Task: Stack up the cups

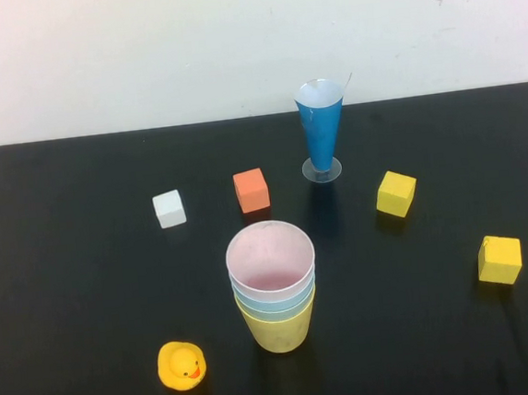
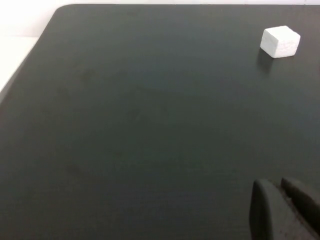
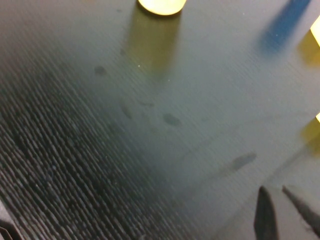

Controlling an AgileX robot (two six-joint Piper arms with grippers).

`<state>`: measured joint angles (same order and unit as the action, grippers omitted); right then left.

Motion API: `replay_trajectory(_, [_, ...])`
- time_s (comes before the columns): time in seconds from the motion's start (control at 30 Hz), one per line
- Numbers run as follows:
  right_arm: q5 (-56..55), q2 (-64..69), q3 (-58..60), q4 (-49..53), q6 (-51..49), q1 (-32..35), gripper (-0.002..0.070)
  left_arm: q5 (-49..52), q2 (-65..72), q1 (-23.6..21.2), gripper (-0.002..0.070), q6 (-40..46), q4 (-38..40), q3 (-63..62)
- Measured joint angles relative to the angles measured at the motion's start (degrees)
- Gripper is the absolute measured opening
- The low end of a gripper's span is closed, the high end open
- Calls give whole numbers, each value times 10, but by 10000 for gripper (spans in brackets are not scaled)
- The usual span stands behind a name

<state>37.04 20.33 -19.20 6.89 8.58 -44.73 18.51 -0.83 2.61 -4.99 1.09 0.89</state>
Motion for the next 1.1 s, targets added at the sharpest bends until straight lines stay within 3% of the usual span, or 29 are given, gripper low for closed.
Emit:
replay_trajectory(0.5, [0,-13,1,0,9,17,-1,0,0,0,1,0,2,0])
replay_trajectory(0.87, [-95,-145,114,-4,15,332,-1,0,0,0,1,2,3,0])
replay_trajectory(1.1, [-165,-207,187,-4,16,431,-1,0,0,0,0,2,4,0])
